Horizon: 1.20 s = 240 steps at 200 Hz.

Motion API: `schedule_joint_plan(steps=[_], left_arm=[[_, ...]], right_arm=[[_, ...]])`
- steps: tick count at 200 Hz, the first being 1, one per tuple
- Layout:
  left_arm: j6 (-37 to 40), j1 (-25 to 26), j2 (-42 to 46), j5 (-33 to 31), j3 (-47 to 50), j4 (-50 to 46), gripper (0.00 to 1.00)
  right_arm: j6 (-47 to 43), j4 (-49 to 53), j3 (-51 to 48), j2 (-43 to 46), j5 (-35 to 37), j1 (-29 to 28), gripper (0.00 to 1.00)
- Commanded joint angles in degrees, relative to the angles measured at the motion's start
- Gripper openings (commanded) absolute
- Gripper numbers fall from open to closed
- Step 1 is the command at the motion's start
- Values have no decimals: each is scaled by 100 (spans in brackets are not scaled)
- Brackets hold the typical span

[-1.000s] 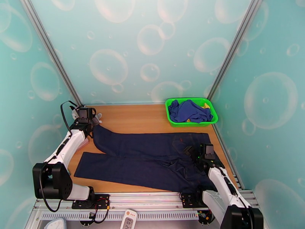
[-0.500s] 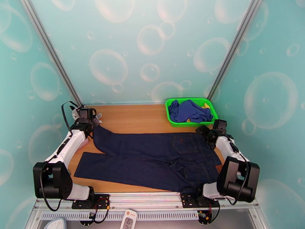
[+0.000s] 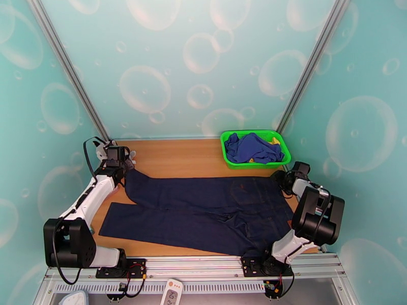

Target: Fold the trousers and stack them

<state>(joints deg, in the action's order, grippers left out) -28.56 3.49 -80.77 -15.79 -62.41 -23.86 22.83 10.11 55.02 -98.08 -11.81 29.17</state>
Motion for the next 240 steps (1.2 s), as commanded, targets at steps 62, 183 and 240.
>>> schedule_joint_plan(steps=[62,183,240], left_arm=[[-116,188,638,156,241,218,0],[17,183,669,217,357,335,0],[8,179,650,279,447,413,0]], right_arm=[[-147,-96,472,-510,-360,2,72],[-437,1091,1151,-869,282,-218,69],[-482,1461,1395,-1009,437,-289,67]])
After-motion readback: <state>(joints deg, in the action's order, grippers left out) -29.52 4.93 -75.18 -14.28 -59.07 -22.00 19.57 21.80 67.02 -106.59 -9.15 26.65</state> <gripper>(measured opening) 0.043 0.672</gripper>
